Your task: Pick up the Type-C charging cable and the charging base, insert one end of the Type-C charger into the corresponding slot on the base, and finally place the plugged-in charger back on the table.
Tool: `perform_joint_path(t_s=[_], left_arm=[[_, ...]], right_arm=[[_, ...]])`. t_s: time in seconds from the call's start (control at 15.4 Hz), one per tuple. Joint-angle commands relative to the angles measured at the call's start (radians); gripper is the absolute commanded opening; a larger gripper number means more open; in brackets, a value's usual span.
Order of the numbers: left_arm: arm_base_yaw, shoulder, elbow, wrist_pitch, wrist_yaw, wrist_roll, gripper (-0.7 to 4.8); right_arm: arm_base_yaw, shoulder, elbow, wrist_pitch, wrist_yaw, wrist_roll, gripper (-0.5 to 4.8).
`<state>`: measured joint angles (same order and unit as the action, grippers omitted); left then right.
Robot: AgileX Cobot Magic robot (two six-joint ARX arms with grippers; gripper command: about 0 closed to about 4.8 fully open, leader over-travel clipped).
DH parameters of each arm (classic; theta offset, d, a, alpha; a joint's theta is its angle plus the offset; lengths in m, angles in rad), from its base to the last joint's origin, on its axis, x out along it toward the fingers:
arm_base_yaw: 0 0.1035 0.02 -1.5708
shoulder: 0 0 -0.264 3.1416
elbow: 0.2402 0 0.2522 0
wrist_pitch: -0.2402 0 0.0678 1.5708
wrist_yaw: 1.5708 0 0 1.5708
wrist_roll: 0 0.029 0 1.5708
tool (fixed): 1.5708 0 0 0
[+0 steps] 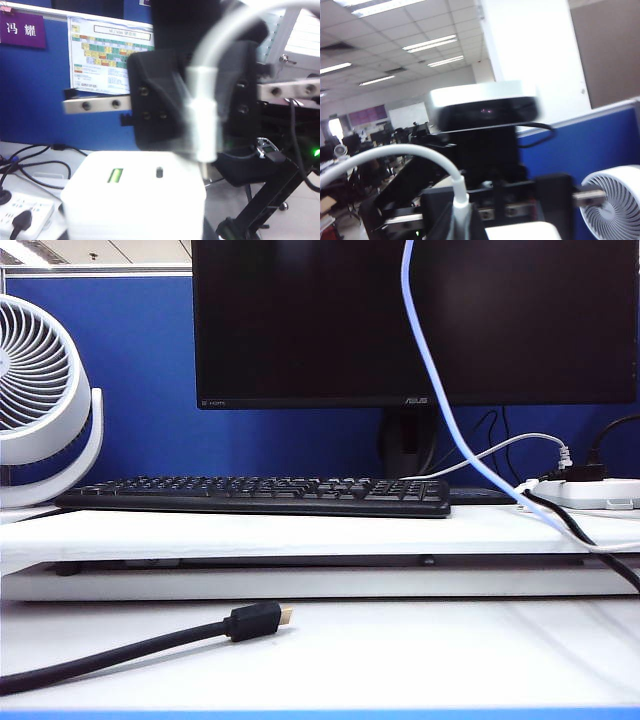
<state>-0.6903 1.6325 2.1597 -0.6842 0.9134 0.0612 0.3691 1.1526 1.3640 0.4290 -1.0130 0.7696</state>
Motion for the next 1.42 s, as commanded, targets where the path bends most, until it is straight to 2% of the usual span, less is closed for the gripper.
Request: perform_joint_path(t_s=[0.06, 0.32, 0.65, 1.23, 1.42], left_arm=[[-0.005, -0.006, 0.008, 0.105, 0.005, -0.017, -0.06], [-0.005, -0.010, 0.008, 0.102, 0.042, -0.017, -0.06], [-0.005, -0.012, 0.008, 0.101, 0.060, -0.016, -0.06], [-0.005, -0.014, 0.008, 0.103, 0.051, -0.016, -0.06], [0.033, -0.014, 0.009, 0.102, 0.052, -0.018, -0.06]], right_arm=[[0.008, 0.006, -0.005, -0.068, -0.038, -0.021, -0.05], [-0.033, -0.009, -0.005, -0.062, -0.027, -0.065, -0.05], [-0.033, -0.011, -0.005, -0.073, -0.023, -0.071, -0.05], [-0.032, -0.021, -0.005, -0.227, -0.055, -0.094, -0.05], [-0.033, -0.031, -0.005, -0.266, -0.055, -0.117, -0.05]])
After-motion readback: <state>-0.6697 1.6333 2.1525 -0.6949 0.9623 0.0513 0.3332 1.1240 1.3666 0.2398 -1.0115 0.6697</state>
